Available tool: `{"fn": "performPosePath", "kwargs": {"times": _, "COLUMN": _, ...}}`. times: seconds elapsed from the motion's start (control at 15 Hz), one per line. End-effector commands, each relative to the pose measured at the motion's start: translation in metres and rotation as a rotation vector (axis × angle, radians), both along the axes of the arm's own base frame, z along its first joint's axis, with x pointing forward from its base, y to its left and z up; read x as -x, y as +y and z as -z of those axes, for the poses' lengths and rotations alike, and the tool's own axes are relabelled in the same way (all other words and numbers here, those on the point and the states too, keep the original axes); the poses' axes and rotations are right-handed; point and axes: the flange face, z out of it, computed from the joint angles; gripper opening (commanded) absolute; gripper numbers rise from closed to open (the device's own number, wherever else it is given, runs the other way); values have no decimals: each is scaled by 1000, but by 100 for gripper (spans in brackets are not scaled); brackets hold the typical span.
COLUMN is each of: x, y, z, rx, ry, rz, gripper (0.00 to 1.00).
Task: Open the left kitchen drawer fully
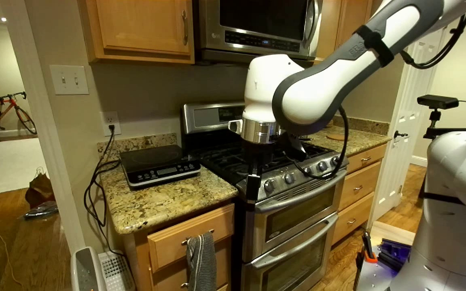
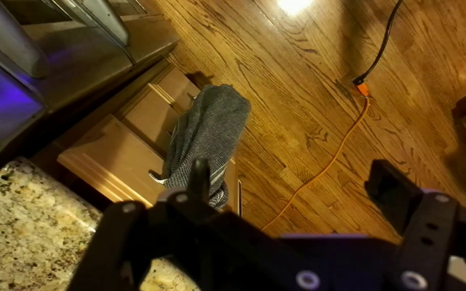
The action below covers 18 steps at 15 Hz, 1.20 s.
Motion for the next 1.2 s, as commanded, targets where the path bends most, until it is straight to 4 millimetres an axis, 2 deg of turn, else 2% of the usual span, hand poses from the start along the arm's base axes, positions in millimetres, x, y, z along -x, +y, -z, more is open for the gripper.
{"fn": "performPosePath", "kwargs": {"times": 0.0, "x": -6, "y": 4, "z": 9, "rx": 18, "ry": -24, "rz": -25, "gripper": 100}}
{"fn": "performPosePath", "kwargs": {"times": 0.6, "x": -27, "y": 44, "z": 49, "rx": 122, "ry": -211, "rz": -338, "gripper": 100}}
{"fn": "performPosePath", "kwargs": {"times": 0.73, "x": -32, "y": 47, "z": 48, "rx": 139, "ry": -279, "rz": -389, "gripper": 100}}
{"fn": "performPosePath", "kwargs": {"times": 0.93, "x": -36, "y": 45, "z": 34, "rx": 188, "ry": -366, "rz": -436, "gripper": 100}}
{"fn": "performPosePath", "kwargs": {"times": 1.0, "x": -33, "y": 47, "z": 44, "rx": 171, "ry": -316, "rz": -427, "gripper": 100}}
{"fn": "performPosePath", "kwargs": {"times": 1.13, "x": -38, "y": 46, "z": 39, "rx": 185, "ry": -338, "rz": -435, "gripper": 100}}
